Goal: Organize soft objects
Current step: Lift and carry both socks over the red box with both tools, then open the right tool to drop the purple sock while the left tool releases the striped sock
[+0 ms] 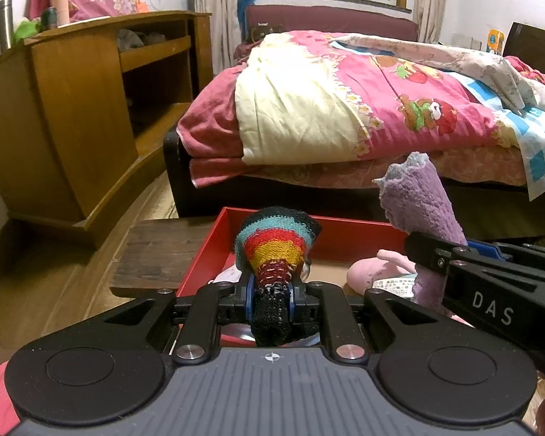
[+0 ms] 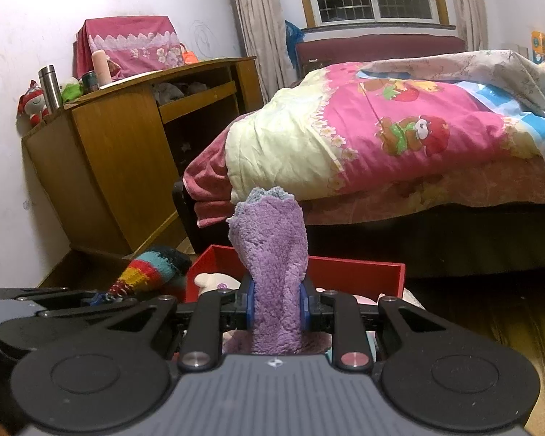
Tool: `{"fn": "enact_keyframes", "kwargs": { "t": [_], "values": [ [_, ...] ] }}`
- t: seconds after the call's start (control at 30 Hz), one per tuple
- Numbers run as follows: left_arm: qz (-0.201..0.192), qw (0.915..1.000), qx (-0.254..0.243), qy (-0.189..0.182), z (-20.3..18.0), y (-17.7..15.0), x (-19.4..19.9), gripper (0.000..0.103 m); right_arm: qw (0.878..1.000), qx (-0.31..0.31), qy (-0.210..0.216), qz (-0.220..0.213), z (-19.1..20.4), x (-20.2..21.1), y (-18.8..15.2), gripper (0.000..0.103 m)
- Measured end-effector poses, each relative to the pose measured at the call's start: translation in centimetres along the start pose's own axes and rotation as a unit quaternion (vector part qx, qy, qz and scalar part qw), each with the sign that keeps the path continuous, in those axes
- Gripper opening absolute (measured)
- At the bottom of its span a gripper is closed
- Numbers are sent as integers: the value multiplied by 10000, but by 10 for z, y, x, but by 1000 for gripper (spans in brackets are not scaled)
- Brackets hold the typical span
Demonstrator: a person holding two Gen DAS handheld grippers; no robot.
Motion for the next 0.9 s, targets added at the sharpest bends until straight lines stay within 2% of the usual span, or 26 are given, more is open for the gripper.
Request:
{"fn": "enact_keyframes", "kwargs": {
  "t": [0.2,0.43,0.53,0.57,0.6,0.63,0.67,0.73,0.9],
  "values": [
    [25,10000,-17,22,-1,3,-18,14,10000,-23,-14,-7,-7,-13,3,0],
    [133,9999,-68,-72,-5,1,-45,16,9999,-56,-44,86,-17,-53,16,0],
    [138,9998,-49,-158,-6,1,-53,24,9993,-3,-14,366,-21,-75,18,4],
    [116,9998,-82,-162,-6,1,-54,40,9990,-9,-2,451,-23,-81,19,8],
    [86,9998,-80,-144,-5,1,-54,61,9986,-14,0,536,-24,-86,19,12],
    [21,9999,-59,-122,-4,1,-53,70,9984,-19,-28,571,-25,-88,20,23],
    [-79,9999,-37,-80,-3,2,-51,74,9985,-10,-65,541,-26,-89,20,37],
    [-110,9999,-72,-40,-1,3,-49,72,9992,50,-149,358,-25,-84,21,48],
    [97,9997,195,-91,9,7,-40,74,9996,-110,-184,181,-26,-63,18,48]
  ]
}}
Point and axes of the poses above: each gripper's, at about its wrist camera, not at the fingertips, and x roughly against the way its jaws point, z to its left, y to its top, the point moved 2 cm from there along -x, roughly the way its jaws point, and after that the axes turned 9 degrees about y, right-handed, at the moved point
